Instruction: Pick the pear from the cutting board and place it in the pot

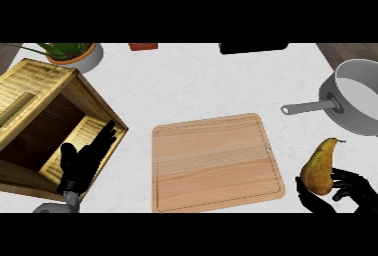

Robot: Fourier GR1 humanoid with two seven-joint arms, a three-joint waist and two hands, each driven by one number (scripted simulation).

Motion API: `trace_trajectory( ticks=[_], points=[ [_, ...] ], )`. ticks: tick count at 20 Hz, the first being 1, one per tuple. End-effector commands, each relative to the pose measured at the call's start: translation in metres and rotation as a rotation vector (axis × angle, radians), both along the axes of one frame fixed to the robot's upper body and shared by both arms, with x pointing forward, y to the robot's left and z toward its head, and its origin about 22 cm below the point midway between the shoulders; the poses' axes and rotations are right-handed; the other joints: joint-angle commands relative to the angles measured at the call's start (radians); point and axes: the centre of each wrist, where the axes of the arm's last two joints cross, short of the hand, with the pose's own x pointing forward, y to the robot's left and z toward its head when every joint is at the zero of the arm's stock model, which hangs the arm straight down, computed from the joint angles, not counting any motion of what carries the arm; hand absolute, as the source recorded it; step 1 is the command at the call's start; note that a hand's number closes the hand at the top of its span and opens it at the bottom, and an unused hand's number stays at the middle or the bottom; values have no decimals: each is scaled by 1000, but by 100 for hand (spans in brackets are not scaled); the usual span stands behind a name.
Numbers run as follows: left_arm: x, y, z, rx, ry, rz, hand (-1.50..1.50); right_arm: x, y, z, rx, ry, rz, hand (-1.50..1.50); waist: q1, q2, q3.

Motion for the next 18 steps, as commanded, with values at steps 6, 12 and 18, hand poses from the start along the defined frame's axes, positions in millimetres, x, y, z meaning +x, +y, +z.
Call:
trace_trajectory(
  ticks=[6,12,18],
  points=[
    [8,-3,13,20,-14,-20,0,-40,-97,32,-154,5,-12,150,40,11,-6],
    [16,-31,24,22,-33,-85,0,-66,-145,64,-267,9,-33,150,80,21,-11],
    [13,-47,7,11,-21,-85,0,-45,-169,108,-293,70,-69,150,93,26,-13]
  ],
)
